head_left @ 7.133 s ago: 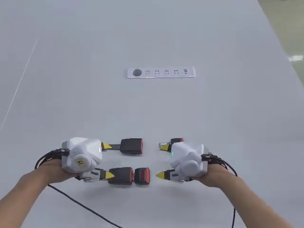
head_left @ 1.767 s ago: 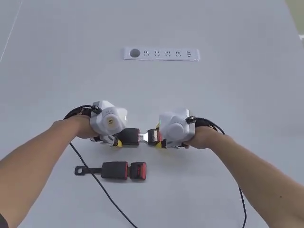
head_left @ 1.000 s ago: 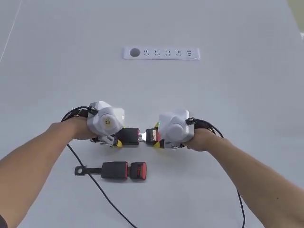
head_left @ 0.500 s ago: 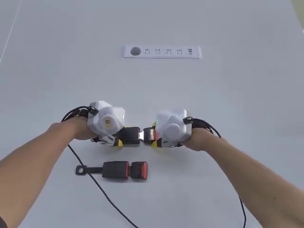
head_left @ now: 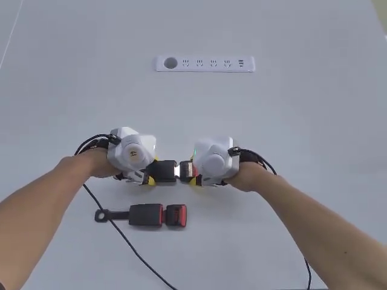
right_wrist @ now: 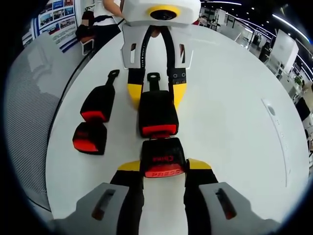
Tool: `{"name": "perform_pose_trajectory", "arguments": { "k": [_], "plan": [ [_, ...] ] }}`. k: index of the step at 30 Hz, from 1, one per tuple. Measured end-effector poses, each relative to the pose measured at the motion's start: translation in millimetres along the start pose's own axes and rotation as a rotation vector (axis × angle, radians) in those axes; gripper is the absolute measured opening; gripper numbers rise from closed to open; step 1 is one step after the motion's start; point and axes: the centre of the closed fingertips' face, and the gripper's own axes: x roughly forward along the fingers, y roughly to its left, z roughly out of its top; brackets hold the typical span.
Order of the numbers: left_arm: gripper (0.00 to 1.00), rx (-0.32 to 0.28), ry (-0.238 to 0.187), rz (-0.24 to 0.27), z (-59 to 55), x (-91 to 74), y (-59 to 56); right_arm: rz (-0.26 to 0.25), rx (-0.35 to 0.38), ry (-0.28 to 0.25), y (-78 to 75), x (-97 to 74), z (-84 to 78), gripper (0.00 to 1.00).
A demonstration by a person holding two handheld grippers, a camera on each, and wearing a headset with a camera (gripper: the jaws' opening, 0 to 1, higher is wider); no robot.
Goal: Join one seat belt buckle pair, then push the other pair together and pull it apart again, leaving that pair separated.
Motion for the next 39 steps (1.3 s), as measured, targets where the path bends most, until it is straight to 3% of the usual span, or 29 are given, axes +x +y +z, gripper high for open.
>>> {"name": "perform_pose_trajectory", "arguments": {
  "k": [12,24,33,39],
  "plan": [
    [0.30,0.011,0.022,-0.004,0.1,-1.0,-0.9,-0.007,0.016,0.009,0.0,1.7,1.1,0.28],
    [0.30,0.011,0.014,0.000,2.0,-1.8,-2.4,-0.012,0.032,0.005,0.5,3.0,3.1,0.28],
    [0.31,0.014,0.014,0.000,2.2,-2.8,-3.1,-0.016,0.005,-0.001,1.8,1.8,3.1,0.29],
    [0.31,0.028,0.040,-0.001,1.4,-1.0,-2.6,-0.012,-0.013,0.011,2.1,0.9,0.9,0.29]
  ]
}}
